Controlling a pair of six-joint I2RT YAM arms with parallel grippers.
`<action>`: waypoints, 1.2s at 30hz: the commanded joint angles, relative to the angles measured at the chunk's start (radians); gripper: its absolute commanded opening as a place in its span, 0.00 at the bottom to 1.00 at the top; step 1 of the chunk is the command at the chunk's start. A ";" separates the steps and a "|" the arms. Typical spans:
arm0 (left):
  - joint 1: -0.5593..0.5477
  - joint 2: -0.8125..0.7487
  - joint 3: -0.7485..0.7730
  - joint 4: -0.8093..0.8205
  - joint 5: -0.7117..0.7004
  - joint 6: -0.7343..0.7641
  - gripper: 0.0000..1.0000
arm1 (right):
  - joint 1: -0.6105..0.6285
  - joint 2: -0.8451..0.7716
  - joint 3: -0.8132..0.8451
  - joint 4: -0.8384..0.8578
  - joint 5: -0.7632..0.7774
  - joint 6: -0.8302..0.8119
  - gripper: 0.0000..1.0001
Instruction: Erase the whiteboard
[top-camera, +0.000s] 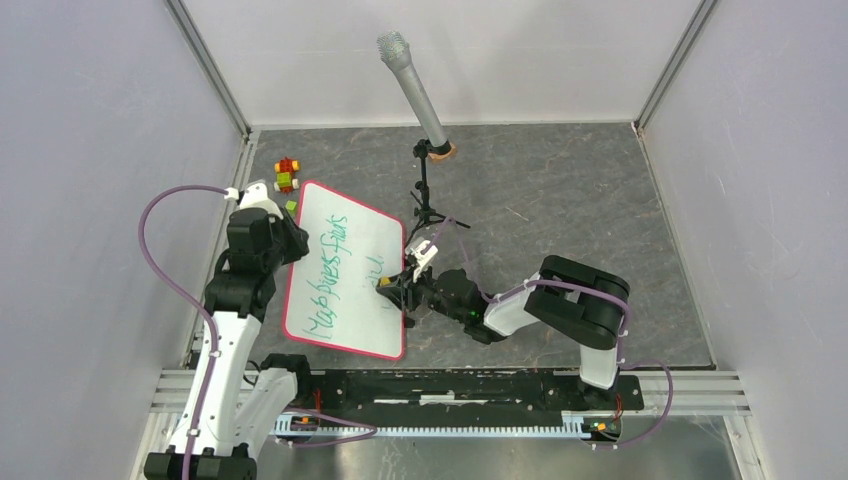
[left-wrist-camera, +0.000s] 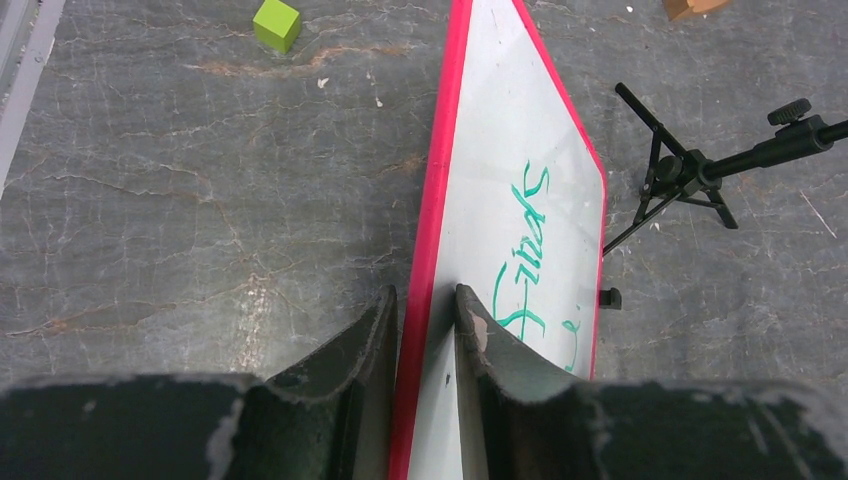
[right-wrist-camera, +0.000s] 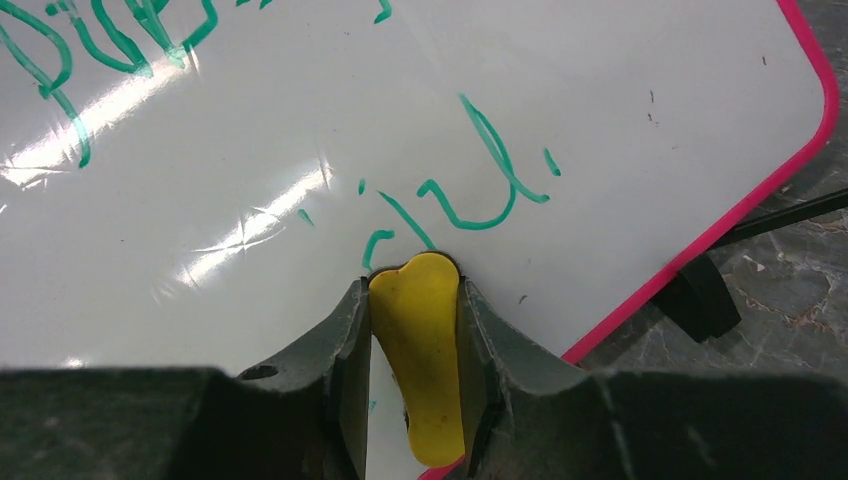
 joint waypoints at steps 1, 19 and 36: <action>-0.014 0.012 -0.019 -0.052 0.044 0.020 0.02 | 0.013 0.009 0.020 -0.027 -0.015 -0.005 0.17; -0.017 0.020 -0.022 -0.041 0.042 0.015 0.02 | -0.024 0.145 0.161 0.060 -0.052 0.072 0.17; -0.017 0.016 -0.023 -0.035 0.044 0.014 0.02 | 0.008 0.136 0.215 0.074 -0.135 0.104 0.16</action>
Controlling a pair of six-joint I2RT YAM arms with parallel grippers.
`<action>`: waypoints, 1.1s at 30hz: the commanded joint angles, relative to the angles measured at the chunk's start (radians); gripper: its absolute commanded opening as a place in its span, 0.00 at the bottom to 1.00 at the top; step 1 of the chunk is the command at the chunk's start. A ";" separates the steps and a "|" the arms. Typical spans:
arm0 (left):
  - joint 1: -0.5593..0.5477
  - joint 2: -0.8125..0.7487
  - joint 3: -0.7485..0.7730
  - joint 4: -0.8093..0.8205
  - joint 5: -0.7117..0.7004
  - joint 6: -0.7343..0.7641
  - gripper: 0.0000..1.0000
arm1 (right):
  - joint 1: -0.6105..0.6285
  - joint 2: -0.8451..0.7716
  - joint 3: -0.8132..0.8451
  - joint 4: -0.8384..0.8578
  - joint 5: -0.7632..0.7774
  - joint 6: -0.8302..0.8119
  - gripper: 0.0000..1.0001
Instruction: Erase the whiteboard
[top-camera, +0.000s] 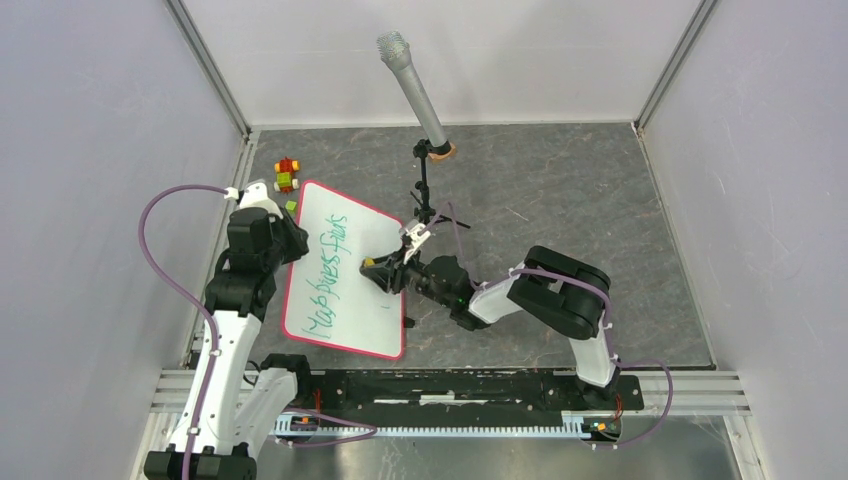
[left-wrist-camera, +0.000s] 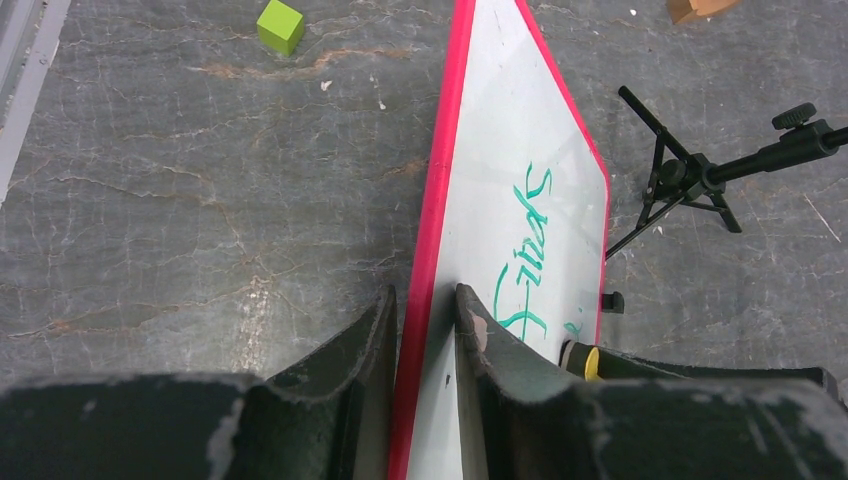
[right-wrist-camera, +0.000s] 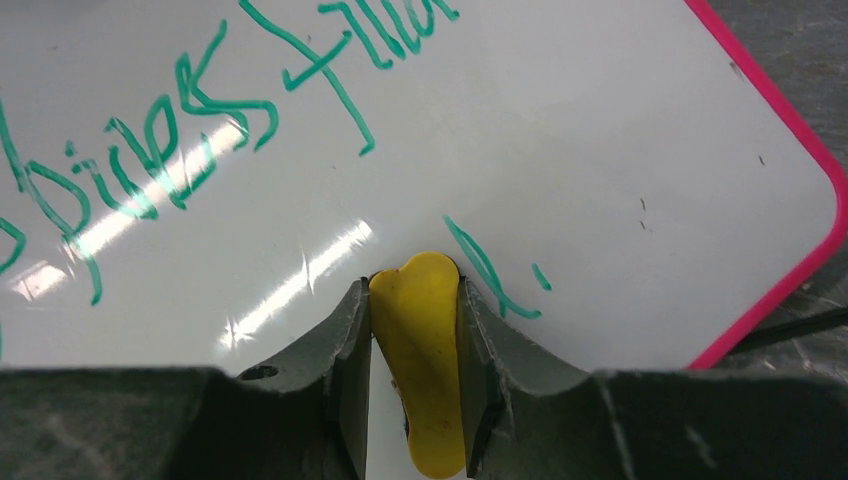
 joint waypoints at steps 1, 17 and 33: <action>-0.017 0.010 -0.019 -0.045 0.049 0.014 0.02 | 0.061 0.031 0.114 -0.036 -0.092 0.019 0.16; -0.017 0.020 -0.014 -0.050 0.049 0.016 0.02 | -0.061 0.119 0.019 0.016 -0.036 0.046 0.15; -0.017 0.022 -0.014 -0.051 0.049 0.018 0.02 | -0.008 0.145 0.272 -0.105 0.035 -0.019 0.16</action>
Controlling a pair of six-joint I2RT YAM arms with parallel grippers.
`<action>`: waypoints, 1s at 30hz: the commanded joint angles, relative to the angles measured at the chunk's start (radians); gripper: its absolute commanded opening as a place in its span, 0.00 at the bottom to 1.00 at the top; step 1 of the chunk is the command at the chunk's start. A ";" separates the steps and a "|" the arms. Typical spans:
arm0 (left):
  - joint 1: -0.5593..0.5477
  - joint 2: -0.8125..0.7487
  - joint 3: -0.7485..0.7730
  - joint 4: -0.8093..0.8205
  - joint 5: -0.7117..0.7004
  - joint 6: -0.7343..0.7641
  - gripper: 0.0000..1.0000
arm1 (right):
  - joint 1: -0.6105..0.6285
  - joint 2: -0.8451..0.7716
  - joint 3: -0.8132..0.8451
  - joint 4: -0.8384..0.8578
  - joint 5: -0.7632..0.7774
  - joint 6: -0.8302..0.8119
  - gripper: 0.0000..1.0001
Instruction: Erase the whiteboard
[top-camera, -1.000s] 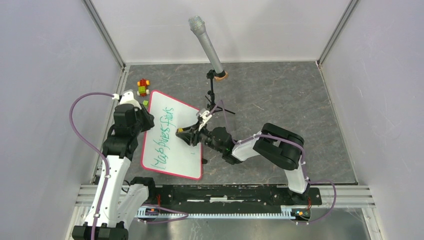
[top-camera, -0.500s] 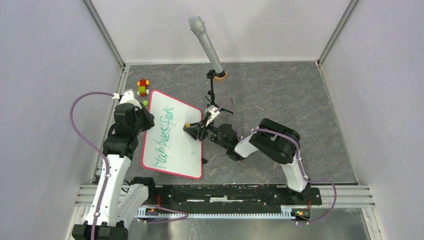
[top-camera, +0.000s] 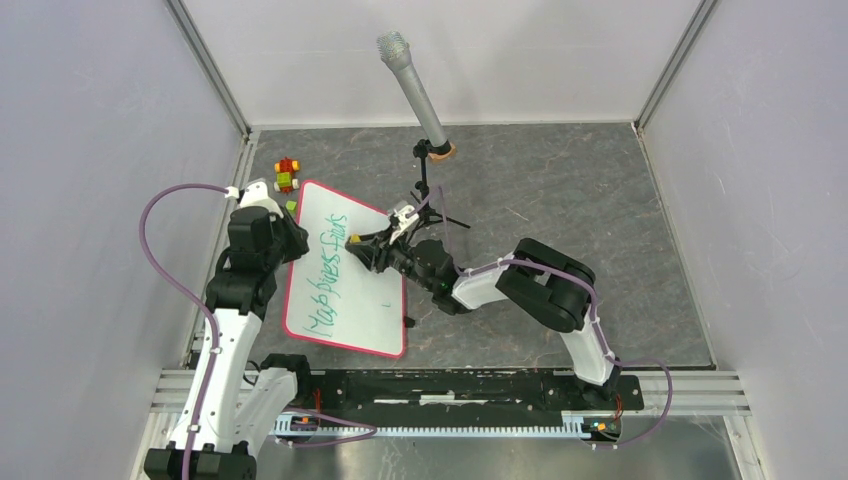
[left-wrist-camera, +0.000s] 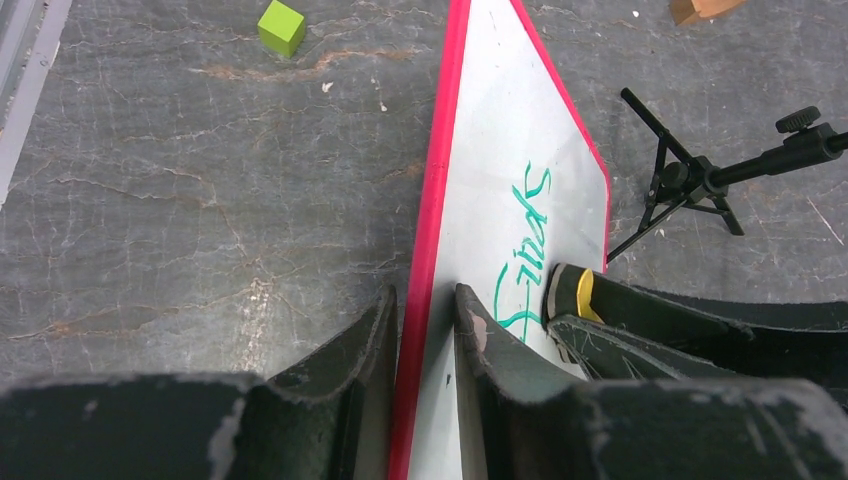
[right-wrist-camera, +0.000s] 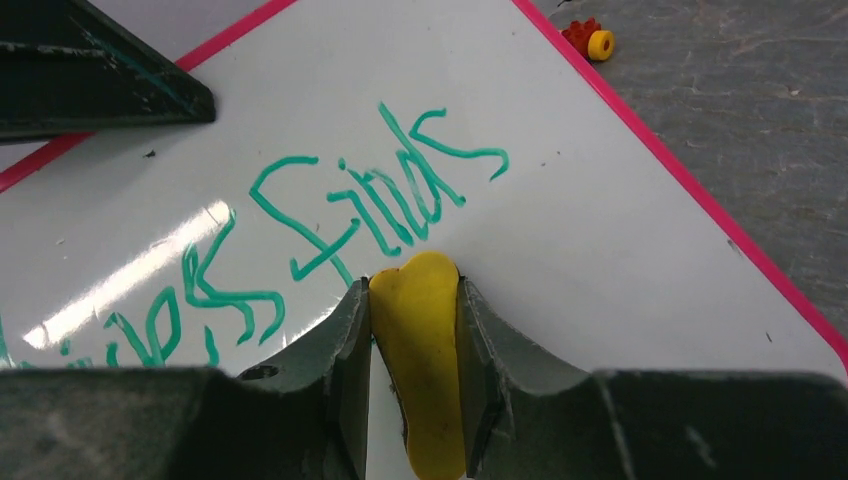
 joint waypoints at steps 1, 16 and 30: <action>-0.017 0.007 -0.014 -0.060 0.052 0.018 0.02 | 0.006 0.073 0.070 -0.072 -0.008 0.004 0.16; -0.017 0.004 -0.015 -0.053 0.052 0.019 0.02 | -0.046 0.067 -0.199 0.026 -0.022 0.059 0.17; -0.016 0.013 -0.015 -0.054 0.076 0.019 0.02 | 0.088 -0.056 -0.206 0.027 -0.121 0.061 0.17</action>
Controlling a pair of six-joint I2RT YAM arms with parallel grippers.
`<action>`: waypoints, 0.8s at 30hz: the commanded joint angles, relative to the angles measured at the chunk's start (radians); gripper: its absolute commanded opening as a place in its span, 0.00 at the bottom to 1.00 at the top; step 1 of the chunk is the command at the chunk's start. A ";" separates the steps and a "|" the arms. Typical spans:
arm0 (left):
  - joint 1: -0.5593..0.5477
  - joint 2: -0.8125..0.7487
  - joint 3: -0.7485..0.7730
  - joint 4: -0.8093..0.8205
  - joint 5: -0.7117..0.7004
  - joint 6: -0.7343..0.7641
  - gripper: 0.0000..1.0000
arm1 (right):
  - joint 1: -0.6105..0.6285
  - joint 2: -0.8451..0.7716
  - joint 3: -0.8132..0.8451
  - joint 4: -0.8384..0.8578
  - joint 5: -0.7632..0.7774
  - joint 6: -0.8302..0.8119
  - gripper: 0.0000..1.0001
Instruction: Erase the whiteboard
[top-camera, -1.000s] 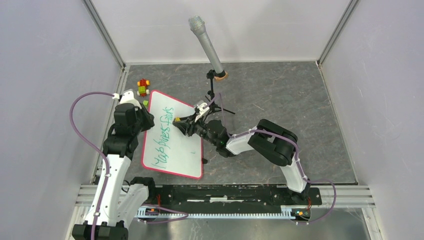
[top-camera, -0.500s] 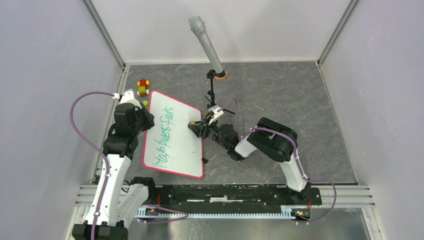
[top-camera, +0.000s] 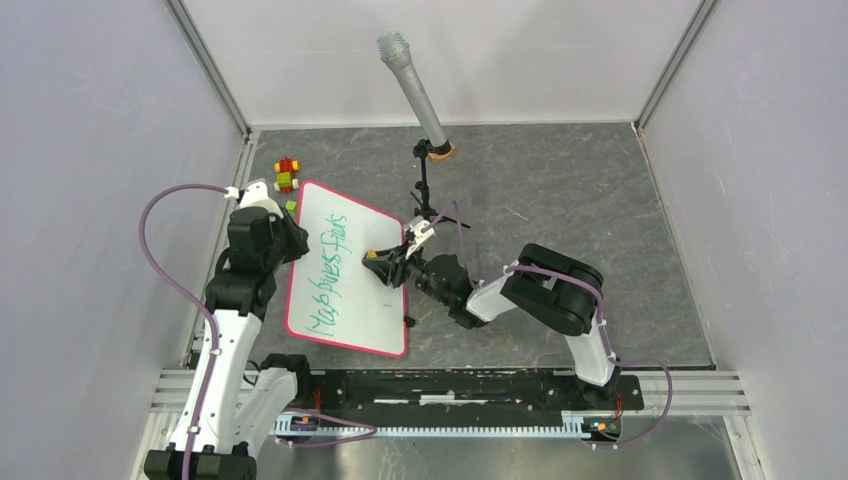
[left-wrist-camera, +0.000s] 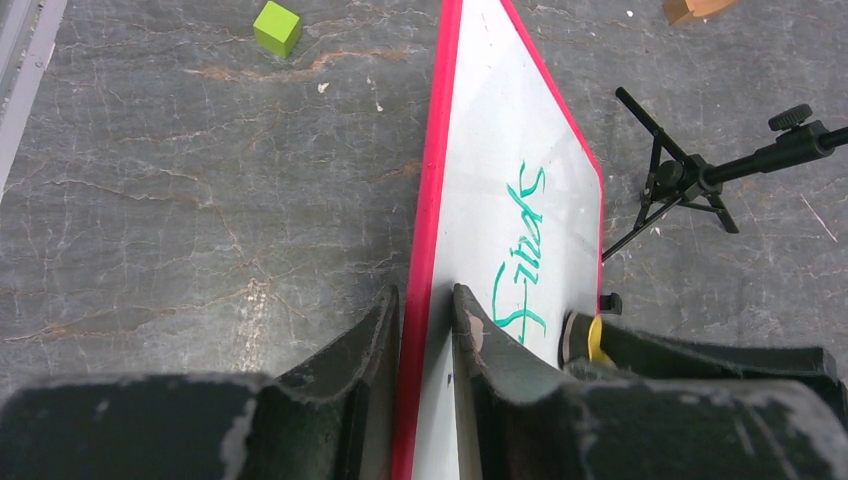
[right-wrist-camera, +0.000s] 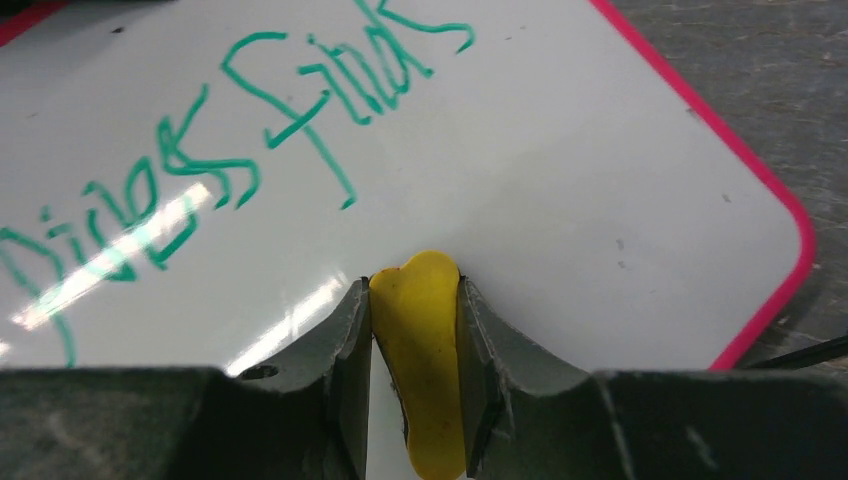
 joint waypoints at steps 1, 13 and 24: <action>-0.017 0.012 -0.015 -0.052 0.071 0.020 0.02 | 0.101 -0.044 -0.096 -0.015 -0.158 0.041 0.17; -0.017 -0.001 -0.018 -0.048 0.077 0.015 0.02 | 0.124 -0.103 -0.329 0.038 -0.121 -0.036 0.17; -0.016 0.017 -0.015 -0.049 0.097 0.013 0.02 | 0.199 -0.108 -0.091 -0.084 -0.130 -0.057 0.18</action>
